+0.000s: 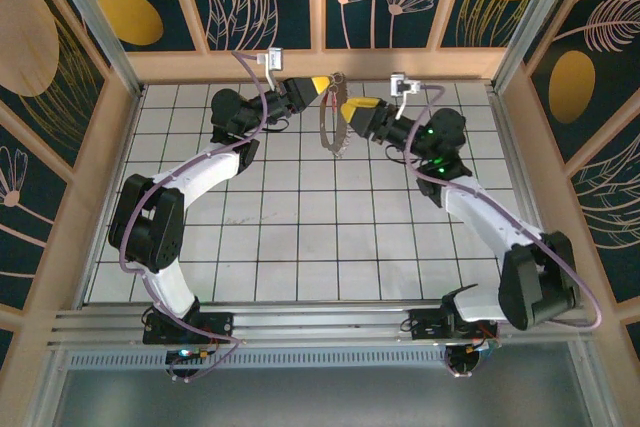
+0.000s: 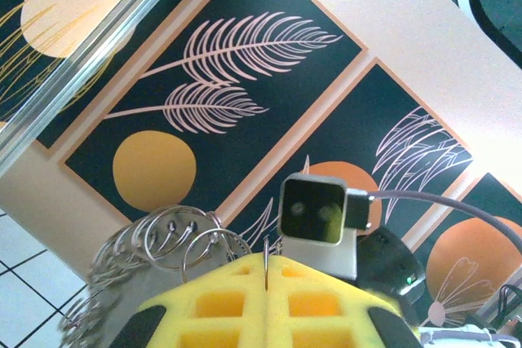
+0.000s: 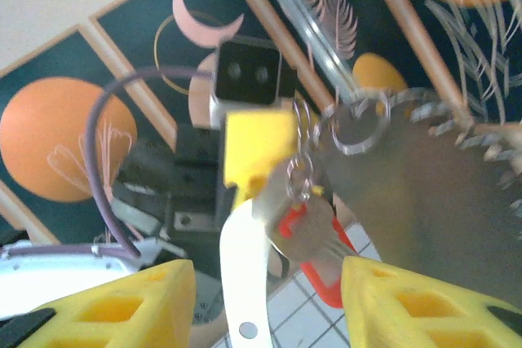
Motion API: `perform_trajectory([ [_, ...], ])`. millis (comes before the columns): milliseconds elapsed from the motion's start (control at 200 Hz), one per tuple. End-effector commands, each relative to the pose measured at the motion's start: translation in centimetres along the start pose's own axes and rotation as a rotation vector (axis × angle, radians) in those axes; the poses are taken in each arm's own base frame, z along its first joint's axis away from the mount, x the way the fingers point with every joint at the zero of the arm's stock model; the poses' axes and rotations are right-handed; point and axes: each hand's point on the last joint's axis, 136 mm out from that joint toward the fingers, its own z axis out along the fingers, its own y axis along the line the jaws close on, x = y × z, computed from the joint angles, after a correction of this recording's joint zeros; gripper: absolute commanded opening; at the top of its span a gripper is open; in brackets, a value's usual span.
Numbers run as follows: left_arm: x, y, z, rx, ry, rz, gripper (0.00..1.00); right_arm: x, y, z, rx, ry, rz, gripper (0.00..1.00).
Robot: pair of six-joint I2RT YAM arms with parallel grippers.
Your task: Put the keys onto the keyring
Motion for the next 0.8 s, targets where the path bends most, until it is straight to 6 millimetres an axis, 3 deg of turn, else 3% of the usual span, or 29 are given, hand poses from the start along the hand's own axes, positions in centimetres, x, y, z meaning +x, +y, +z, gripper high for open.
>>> perform_trajectory([
  [0, -0.7, -1.3, 0.0, 0.049, -0.024, 0.043, 0.0, -2.4, 1.1, -0.7, 0.026, -0.067, -0.056, 0.51],
  [220, -0.5, -0.9, -0.2, 0.038, -0.03, 0.031, 0.0, -5.5, 2.1, 1.4, -0.007, -0.119, -0.04, 0.51],
  [380, -0.3, -0.3, -0.3, 0.016, -0.033, 0.028, 0.0, -6.5, 1.6, 3.1, -0.012, -0.128, -0.017, 0.51],
  [791, 0.0, 0.2, -0.6, -0.032, -0.021, 0.057, 0.0, -5.9, -1.5, 5.1, 0.006, -0.112, 0.052, 0.51],
])
